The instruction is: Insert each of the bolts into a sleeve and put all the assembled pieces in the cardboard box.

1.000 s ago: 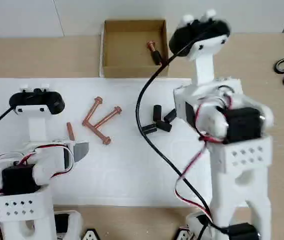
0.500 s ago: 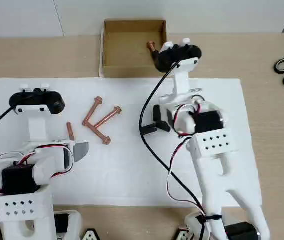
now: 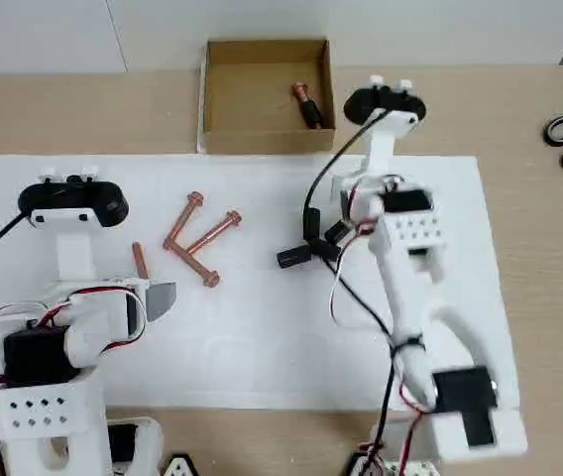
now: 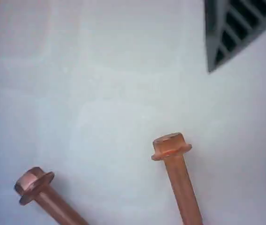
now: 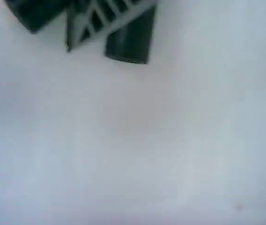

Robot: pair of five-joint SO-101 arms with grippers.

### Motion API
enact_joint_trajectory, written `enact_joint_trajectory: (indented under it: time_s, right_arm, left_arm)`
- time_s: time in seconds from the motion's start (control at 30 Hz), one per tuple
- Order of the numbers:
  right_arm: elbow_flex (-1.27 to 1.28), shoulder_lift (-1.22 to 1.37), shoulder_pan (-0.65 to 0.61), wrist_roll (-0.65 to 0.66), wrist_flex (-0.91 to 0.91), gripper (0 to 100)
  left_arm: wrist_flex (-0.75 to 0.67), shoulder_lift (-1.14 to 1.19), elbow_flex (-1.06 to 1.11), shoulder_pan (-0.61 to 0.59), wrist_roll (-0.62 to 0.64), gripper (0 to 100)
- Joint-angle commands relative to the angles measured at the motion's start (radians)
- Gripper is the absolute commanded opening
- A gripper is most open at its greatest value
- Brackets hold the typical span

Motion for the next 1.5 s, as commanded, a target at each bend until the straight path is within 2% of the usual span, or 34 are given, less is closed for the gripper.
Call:
enact_joint_trajectory:
  time_s: [0.0,0.17,0.3,0.5,0.8,1.07,1.47]
  right_arm:
    - [-0.270,0.081,0.022,-0.011,0.199,21.2]
    - [-0.595,0.156,0.018,-0.032,0.487,21.4]
    - [-0.752,0.156,0.008,-0.180,0.647,21.7]
    - [-0.778,0.166,0.008,-0.121,0.782,23.4]
    - [-0.778,0.315,-0.004,-0.135,0.762,23.4]
    - [-0.816,0.518,-0.038,-0.377,0.708,23.4]
    - [-0.822,0.550,-0.062,-0.520,0.630,23.4]
  left_arm:
    - [0.000,-0.012,-0.044,0.002,-0.003,30]
    - [0.000,-0.012,-0.044,0.002,-0.003,30]
    - [0.000,-0.012,-0.044,0.002,-0.003,30]
    - [0.000,-0.012,-0.044,0.002,-0.003,30]
    - [0.000,-0.012,-0.042,0.002,-0.003,30]
    - [0.000,-0.012,-0.042,0.002,-0.003,30]
    - [0.000,-0.012,-0.042,0.002,-0.003,30]
